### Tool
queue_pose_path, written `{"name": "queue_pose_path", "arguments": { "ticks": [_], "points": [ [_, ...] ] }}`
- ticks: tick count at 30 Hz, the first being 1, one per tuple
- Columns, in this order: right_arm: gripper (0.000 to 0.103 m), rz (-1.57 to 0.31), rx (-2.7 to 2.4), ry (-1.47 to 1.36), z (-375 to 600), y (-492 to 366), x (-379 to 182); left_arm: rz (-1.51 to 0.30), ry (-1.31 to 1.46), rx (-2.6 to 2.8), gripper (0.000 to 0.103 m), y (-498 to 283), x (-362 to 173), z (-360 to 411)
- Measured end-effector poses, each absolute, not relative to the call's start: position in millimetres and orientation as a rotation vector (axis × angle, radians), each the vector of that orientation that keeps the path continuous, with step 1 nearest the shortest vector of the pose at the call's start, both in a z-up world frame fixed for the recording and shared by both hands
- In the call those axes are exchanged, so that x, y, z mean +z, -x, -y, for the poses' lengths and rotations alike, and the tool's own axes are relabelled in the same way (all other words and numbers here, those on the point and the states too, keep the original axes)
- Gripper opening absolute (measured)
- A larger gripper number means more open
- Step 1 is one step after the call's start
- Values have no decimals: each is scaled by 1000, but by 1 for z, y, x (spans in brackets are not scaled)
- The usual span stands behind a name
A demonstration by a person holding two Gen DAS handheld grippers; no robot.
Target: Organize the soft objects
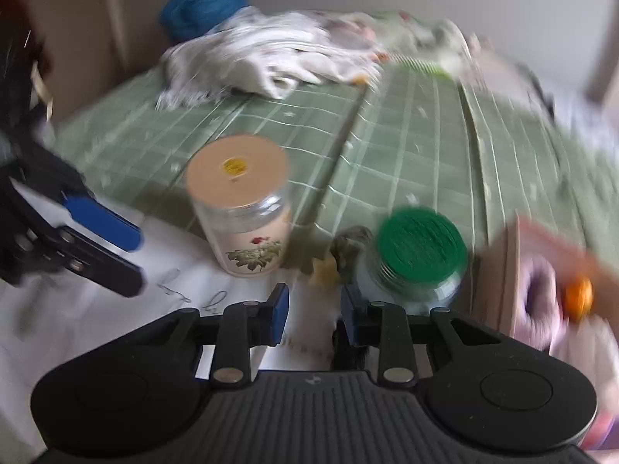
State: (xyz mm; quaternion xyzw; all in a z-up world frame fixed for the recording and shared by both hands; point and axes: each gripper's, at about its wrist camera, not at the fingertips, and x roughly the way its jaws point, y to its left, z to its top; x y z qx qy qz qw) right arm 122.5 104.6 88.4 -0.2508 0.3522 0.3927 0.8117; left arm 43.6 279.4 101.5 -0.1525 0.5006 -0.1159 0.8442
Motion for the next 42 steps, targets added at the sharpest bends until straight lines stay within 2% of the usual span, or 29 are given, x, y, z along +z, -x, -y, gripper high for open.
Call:
{"name": "queue_pose_path", "arguments": {
  "ticks": [3,9,10,13,16,20,22,24,25,27,28,29,33,37,39,41,42],
  "points": [
    [29,-592,803,747,-131,-93,60,-1079,309,-252,49,-34,91,-289],
    [29,-480,656,942,-166,-84,18,-1104,318,-254,49,-25,76,-303],
    [29,-487,645,943,-170,-88,15,-1109,322,-254,49,-24,75,-303],
    [14,-543,646,931,-175,-98,15,-1123,332,-245,49,-26,69,-304],
    [7,-555,660,882,-164,-91,25,-1126,340,-235,49,-34,65,-302],
    [5,-593,800,770,-142,-60,49,-1132,351,-221,49,-45,61,-293],
    [5,-670,915,716,-132,-43,57,-1139,364,-217,49,-52,58,-287],
    [8,-722,972,679,-122,-32,64,-1142,373,-220,49,-58,56,-278],
    [13,-728,981,675,-117,-28,66,-1141,370,-219,49,-60,56,-273],
    [28,-717,966,660,-104,-26,71,-1137,361,-210,49,-66,56,-263],
    [41,-710,949,652,-96,-26,72,-1137,363,-197,49,-68,56,-259],
    [47,-701,925,649,-88,-26,73,-1138,376,-178,49,-71,56,-256],
    [47,-733,860,639,-60,-32,66,-1159,458,-126,49,-81,50,-248],
    [48,-778,829,679,-42,-30,49,-1187,351,-133,49,-88,44,-223],
    [52,-767,828,709,-39,-25,40,-1183,253,-153,49,-90,46,-207],
    [63,-725,817,725,-36,-23,39,-1174,164,-171,49,-92,46,-195],
    [64,-717,810,728,-35,-22,38,-1167,118,-178,49,-92,45,-190]
  ]
}}
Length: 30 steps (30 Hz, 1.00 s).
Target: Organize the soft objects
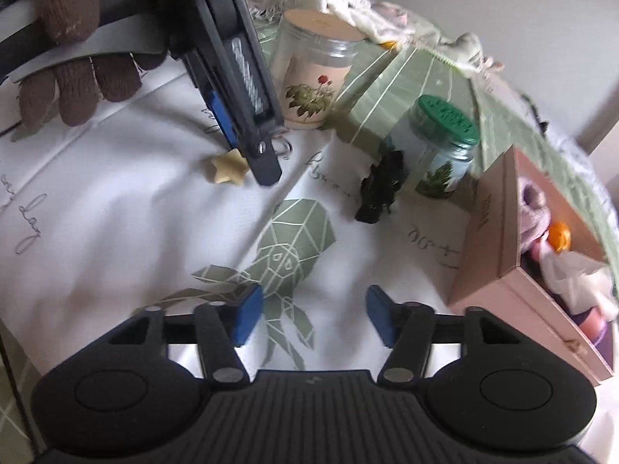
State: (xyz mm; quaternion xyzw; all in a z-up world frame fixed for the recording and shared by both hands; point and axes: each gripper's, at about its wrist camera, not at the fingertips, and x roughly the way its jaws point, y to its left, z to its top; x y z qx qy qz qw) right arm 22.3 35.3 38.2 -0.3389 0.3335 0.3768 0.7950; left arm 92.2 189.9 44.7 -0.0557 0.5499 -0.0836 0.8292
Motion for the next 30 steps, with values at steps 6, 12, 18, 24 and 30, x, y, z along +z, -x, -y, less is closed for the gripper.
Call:
{"name": "queue_pose_path", "arguments": {
  "ticks": [6,12,18,24,30],
  "points": [
    [68,-861,778,590,-30,-46,37,-1158,-16,-199,41,-86,44,-177],
    [74,-922,755,542,-28,-52,33,-1187,-6,-201,24,-77,46,-184],
    [101,-993,654,461,-27,-67,25,-1200,-3,-205,24,-65,50,-196],
    [103,-1084,629,399,-27,-81,19,-1196,17,-162,24,-48,53,-219],
    [103,-1166,594,420,-38,-95,18,-1179,67,-31,24,-32,57,-258]
  ]
}}
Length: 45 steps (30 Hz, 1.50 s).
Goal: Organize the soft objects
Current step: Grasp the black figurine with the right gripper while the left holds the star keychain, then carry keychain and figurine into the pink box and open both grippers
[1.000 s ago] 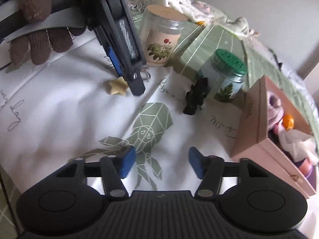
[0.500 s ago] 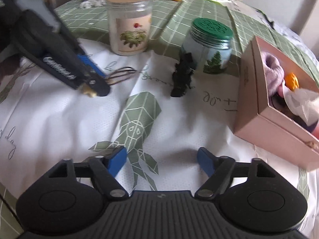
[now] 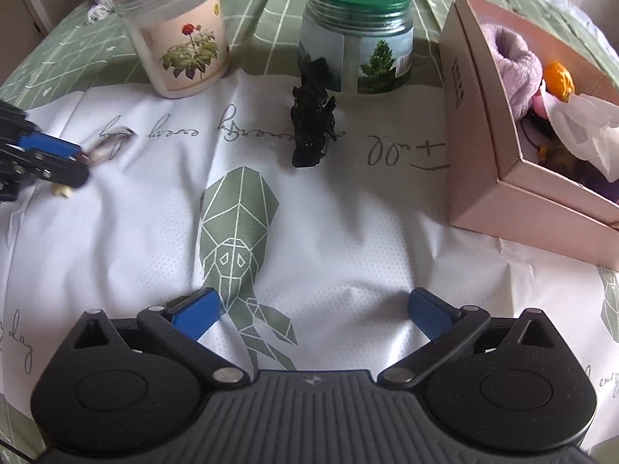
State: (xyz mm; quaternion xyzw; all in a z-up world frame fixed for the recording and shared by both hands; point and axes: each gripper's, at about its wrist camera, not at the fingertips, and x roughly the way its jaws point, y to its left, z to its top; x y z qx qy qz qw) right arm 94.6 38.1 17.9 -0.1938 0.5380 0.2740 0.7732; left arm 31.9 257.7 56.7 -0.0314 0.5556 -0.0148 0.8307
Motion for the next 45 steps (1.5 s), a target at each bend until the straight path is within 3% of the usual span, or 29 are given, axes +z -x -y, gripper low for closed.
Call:
{"name": "queue_pose_path", "arguments": {
  "ticks": [3,5,9,12,18,20,21,33,39,45],
  "points": [
    [103,-1178,599,449,-47,-99,20,-1173,120,33,24,-25,58,-280],
    [92,-1137,616,453,-51,-102,28,-1160,133,63,24,-21,61,-292],
    [90,-1023,602,443,-63,-109,46,-1151,153,89,24,-16,62,-308],
    [82,-988,571,405,-72,-124,52,-1159,164,85,24,-12,59,-314],
    [47,-1013,539,402,-94,-148,44,-1157,180,82,24,-5,56,-319],
    [25,-1021,536,409,-100,-152,44,-1154,183,87,24,-5,57,-321],
    [22,-1018,541,419,-103,-151,45,-1152,183,88,24,-5,58,-322],
    [22,-900,741,464,-120,-95,88,-1131,177,95,24,-18,71,-319],
    [22,-730,729,362,-101,-108,157,-871,314,162,23,-61,159,-338],
    [22,-554,602,226,-43,-142,225,-675,347,57,23,-104,230,-305]
  ]
}}
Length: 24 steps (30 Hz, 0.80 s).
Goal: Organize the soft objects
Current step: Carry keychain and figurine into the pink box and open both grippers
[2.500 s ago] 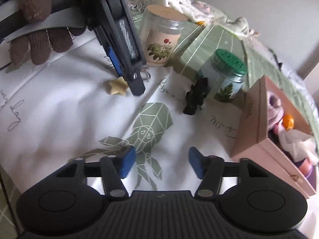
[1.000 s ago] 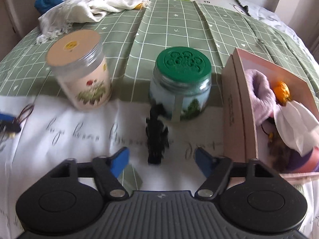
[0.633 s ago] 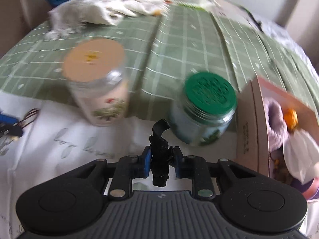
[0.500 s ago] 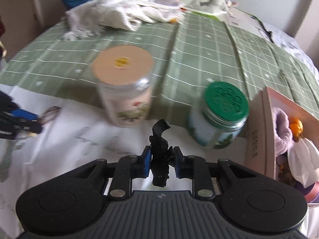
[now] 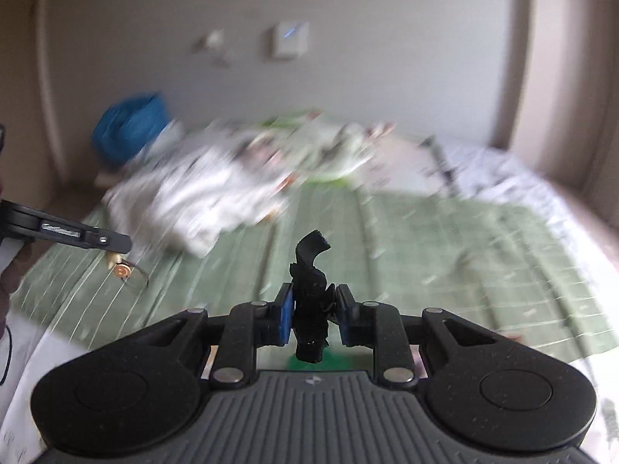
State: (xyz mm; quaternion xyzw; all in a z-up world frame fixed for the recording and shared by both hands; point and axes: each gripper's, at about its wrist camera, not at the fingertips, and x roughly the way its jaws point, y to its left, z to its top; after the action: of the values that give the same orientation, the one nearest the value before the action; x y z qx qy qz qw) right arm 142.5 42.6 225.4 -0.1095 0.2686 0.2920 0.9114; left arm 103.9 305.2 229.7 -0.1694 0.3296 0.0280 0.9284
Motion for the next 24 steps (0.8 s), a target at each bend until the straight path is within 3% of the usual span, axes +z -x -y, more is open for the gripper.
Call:
{"name": "queue_pose_path", "arguments": {
  "ticks": [9,16,18,20,24],
  "points": [
    [22,-479,411,118,64,-182,247,-577,449,-267,23,-169,261,-189],
    [23,-550,413,25,117,-212,225,-529,477,-407,24,-210,259,-108],
    [28,-618,471,-22,127,-223,216,-606,499,-404,24,-224,242,-93],
    [42,-659,470,-76,139,-230,209,-634,502,-400,24,-225,226,-84],
    [48,-635,435,-61,153,-224,200,-643,470,-344,24,-211,193,-83]
  ]
}}
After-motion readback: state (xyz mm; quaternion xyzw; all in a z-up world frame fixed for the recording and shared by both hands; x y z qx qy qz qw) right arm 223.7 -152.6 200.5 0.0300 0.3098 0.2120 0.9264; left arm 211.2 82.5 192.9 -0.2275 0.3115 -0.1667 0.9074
